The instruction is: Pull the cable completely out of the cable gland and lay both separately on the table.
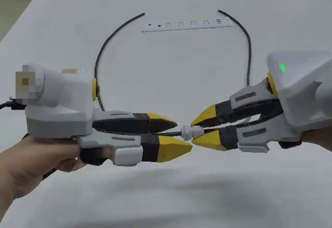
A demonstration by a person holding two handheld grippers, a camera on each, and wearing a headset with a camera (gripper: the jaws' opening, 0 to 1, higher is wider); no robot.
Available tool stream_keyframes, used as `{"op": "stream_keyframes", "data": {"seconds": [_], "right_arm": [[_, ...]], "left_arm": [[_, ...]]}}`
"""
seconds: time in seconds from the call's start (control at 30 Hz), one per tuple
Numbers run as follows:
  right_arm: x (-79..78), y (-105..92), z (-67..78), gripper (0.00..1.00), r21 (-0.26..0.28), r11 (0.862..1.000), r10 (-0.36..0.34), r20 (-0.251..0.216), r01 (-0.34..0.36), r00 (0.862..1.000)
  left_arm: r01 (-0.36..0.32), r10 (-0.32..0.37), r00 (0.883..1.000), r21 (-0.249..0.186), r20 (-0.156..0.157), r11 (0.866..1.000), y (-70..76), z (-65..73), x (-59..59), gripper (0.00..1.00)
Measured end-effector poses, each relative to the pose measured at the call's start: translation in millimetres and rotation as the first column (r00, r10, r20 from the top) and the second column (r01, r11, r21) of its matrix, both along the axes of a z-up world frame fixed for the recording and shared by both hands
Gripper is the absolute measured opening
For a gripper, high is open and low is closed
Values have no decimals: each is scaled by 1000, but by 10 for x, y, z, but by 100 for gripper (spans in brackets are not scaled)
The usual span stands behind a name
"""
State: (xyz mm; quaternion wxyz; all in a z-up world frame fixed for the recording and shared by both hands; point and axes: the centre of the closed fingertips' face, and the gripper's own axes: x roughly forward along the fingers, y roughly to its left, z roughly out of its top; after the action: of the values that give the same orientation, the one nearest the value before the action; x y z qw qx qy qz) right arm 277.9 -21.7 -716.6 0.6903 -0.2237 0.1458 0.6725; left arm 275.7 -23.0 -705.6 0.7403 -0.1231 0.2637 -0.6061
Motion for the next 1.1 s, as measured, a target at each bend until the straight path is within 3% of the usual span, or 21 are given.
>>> {"op": "stream_keyframes", "data": {"seconds": [0.27,0.3,0.7,0.9,1.1], "right_arm": [[-149,-13,84,7,-8,1000,-2,18,2,1000],[-173,-7,96,7,-7,1000,-3,23,3,1000],[-206,-7,150,7,0,1000,-18,21,18,1000],[-157,-17,108,7,-12,1000,-29,14,29,999],[-87,-24,122,8,-8,999,-36,-15,36,999]], "left_arm": [[86,-87,996,-35,-20,996,-109,55,-130,28],[93,-94,996,-57,-13,994,-125,96,-137,24],[121,-120,992,-37,37,992,-135,110,-120,16],[156,-153,981,-14,117,988,-141,71,-100,15],[155,-151,982,-25,116,988,-134,81,-70,15]]}}
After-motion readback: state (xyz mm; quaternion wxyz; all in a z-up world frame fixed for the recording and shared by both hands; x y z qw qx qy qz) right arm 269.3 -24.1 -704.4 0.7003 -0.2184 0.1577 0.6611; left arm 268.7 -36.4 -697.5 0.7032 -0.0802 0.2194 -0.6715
